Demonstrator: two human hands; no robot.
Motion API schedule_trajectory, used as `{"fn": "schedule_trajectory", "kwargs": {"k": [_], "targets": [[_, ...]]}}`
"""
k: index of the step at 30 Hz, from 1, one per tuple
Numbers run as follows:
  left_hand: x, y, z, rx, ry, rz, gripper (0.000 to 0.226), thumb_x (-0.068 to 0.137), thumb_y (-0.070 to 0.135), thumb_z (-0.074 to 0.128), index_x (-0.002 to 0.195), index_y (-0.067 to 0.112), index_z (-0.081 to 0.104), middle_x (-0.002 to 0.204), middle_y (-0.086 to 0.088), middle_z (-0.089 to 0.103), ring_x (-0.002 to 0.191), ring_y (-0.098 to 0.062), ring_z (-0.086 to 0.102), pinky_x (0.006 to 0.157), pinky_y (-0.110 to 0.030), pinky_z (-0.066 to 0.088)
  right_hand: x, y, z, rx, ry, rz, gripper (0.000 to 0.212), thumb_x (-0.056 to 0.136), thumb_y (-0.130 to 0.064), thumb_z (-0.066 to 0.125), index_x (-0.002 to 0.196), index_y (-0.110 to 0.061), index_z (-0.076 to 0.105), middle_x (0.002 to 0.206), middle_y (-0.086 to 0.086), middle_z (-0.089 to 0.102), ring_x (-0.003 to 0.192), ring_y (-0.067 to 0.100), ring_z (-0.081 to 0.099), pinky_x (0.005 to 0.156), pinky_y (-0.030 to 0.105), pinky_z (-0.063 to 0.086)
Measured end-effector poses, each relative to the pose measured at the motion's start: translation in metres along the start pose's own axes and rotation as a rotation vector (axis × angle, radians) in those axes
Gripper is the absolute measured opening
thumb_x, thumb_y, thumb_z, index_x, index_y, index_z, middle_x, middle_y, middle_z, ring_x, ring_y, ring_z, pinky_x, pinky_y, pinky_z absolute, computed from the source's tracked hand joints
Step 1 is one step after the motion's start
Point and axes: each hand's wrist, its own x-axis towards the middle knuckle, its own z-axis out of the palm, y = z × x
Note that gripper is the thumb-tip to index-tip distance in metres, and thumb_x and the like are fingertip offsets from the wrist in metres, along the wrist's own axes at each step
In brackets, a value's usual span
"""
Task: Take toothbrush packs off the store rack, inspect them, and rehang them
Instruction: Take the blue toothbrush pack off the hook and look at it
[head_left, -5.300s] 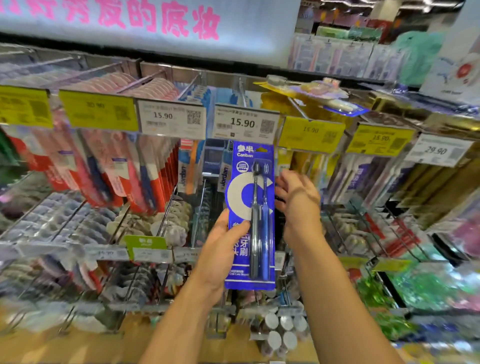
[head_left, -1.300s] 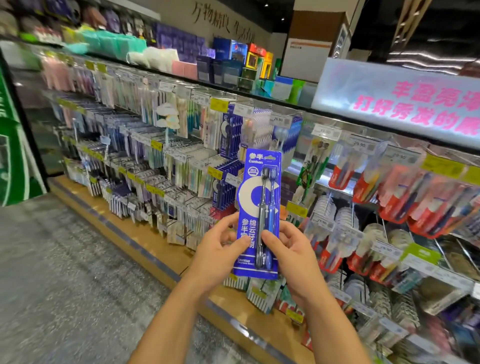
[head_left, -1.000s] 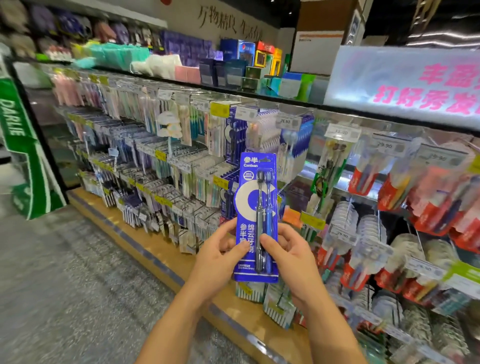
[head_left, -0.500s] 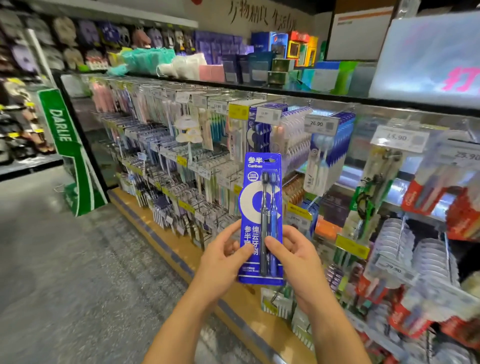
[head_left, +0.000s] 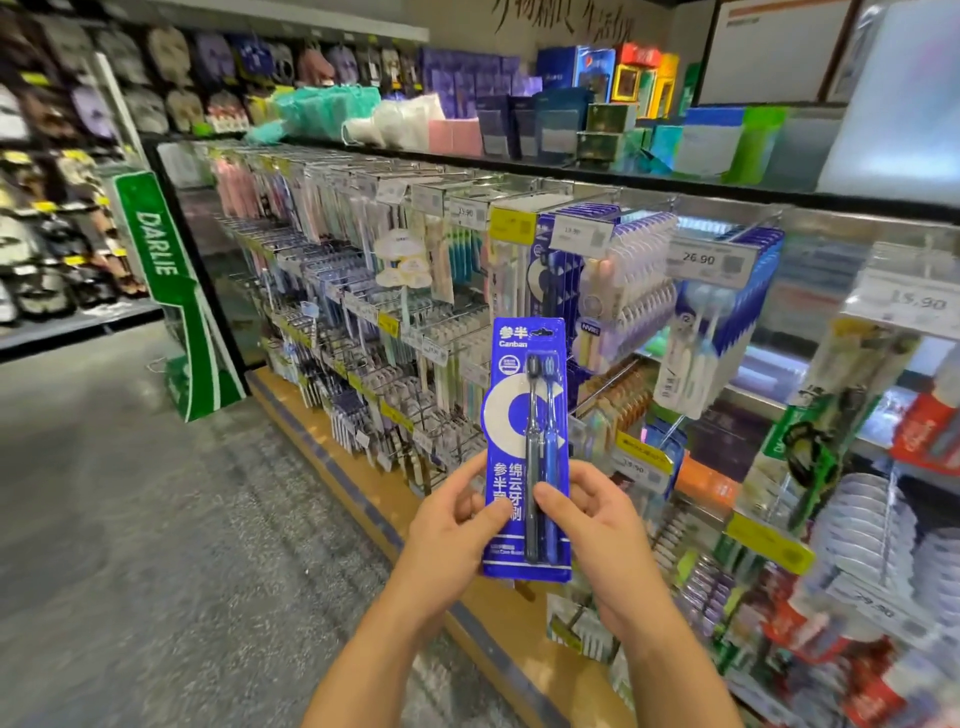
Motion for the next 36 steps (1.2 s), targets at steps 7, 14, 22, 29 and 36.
{"fn": "schedule_trajectory", "kwargs": {"k": [7, 14, 22, 29, 36], "targets": [[0.028, -0.004, -0.025, -0.019, -0.032, -0.017, 0.046, 0.1, 0.006, 0.06, 0.136, 0.034, 0.056, 0.109, -0.009, 0.079, 0.099, -0.033, 0.076, 0.083, -0.048, 0.063, 0.026, 0.01, 0.02, -0.014, 0.035, 0.026, 0.019, 0.099, -0.008, 0.062, 0.117, -0.008, 0.065, 0.105, 0.011, 0.079, 0.094, 0.03, 0.077, 0.075, 0.037, 0.063], [0.066, -0.004, -0.063, -0.05, -0.16, -0.023, 0.047, 0.1, 0.003, 0.058, 0.134, 0.035, 0.056, 0.107, -0.011, 0.079, 0.097, -0.033, 0.076, 0.076, -0.039, 0.065, 0.058, 0.015, 0.056, -0.072, 0.202, 0.006, 0.015, 0.094, 0.001, 0.065, 0.106, -0.007, 0.068, 0.096, 0.012, 0.079, 0.085, 0.031, 0.077, 0.074, 0.042, 0.063], [0.102, -0.012, -0.142, 0.023, -0.301, -0.03, 0.053, 0.09, 0.019, 0.068, 0.132, 0.05, 0.06, 0.104, -0.02, 0.076, 0.086, -0.024, 0.063, 0.087, -0.055, 0.056, 0.107, 0.007, 0.137, -0.025, 0.395, -0.078, 0.015, 0.097, -0.006, 0.061, 0.108, -0.01, 0.07, 0.098, 0.009, 0.08, 0.082, 0.022, 0.074, 0.076, 0.039, 0.06], [0.121, -0.018, -0.198, -0.01, -0.356, 0.009, 0.049, 0.098, 0.008, 0.064, 0.139, 0.034, 0.054, 0.073, 0.001, 0.059, 0.069, -0.013, 0.056, 0.07, -0.027, 0.048, 0.141, -0.011, 0.2, -0.062, 0.45, -0.162, 0.026, 0.094, 0.006, 0.054, 0.097, -0.014, 0.07, 0.078, 0.002, 0.074, 0.061, 0.013, 0.066, 0.058, 0.027, 0.055], [0.139, -0.013, -0.216, 0.048, -0.383, 0.079, 0.054, 0.093, 0.02, 0.069, 0.143, 0.032, 0.052, 0.068, 0.009, 0.056, 0.063, -0.01, 0.048, 0.066, -0.028, 0.045, 0.16, -0.016, 0.221, -0.002, 0.566, -0.174, 0.008, 0.097, -0.008, 0.06, 0.101, -0.01, 0.067, 0.081, 0.006, 0.073, 0.065, 0.02, 0.068, 0.063, 0.032, 0.057]]}}
